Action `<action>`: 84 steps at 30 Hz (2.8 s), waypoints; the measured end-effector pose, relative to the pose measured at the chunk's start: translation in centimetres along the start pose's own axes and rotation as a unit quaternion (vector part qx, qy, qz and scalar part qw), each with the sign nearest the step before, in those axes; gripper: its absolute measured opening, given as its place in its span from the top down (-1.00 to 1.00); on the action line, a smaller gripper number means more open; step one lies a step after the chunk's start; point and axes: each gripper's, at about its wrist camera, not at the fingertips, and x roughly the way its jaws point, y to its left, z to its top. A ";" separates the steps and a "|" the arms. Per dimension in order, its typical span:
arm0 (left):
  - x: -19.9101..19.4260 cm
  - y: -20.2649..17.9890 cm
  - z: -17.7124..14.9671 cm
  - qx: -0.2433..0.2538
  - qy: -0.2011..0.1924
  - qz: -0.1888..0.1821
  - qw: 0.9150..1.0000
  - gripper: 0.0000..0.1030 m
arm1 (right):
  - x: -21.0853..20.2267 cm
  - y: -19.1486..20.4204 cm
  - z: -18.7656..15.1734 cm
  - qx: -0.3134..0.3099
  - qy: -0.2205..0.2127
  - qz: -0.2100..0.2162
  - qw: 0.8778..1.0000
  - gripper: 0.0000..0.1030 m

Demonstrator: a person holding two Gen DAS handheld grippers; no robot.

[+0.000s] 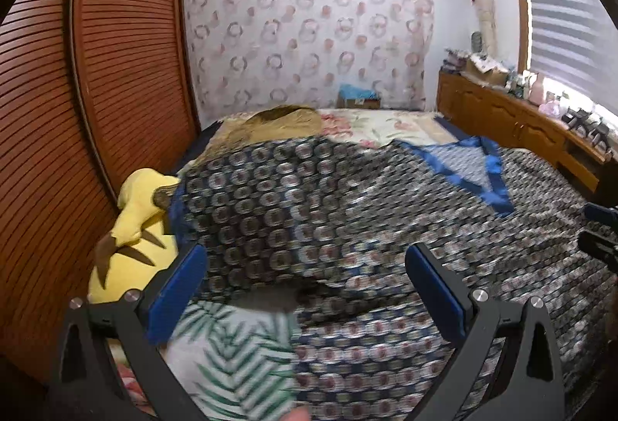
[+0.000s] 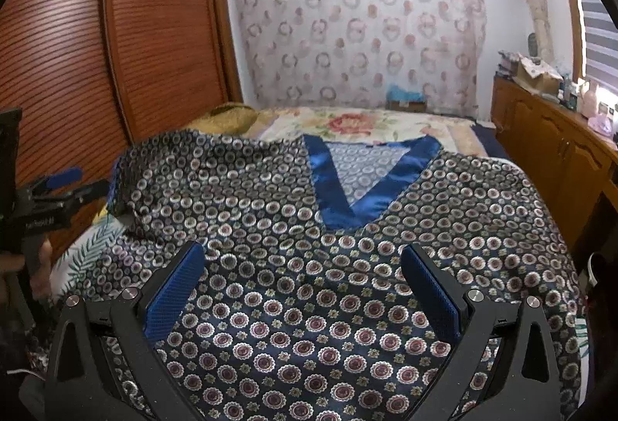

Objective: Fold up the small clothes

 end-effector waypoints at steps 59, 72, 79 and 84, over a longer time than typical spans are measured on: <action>1.4 -0.6 8.0 0.021 0.012 -0.205 0.978 1.00 | 3.1 0.9 -2.3 -0.015 0.065 0.027 0.997 -1.00; -2.4 -3.2 7.1 0.068 0.004 -0.186 0.980 0.41 | 2.9 0.6 -2.2 -0.010 0.063 0.029 0.998 -1.00; -2.6 0.1 4.8 0.025 0.003 -0.145 0.989 0.09 | 2.5 1.5 -0.1 -0.047 0.044 0.031 0.997 -0.92; -2.6 2.3 2.9 -0.004 0.009 -0.117 0.993 0.05 | 3.6 3.7 3.0 -0.091 0.018 0.052 0.994 -0.77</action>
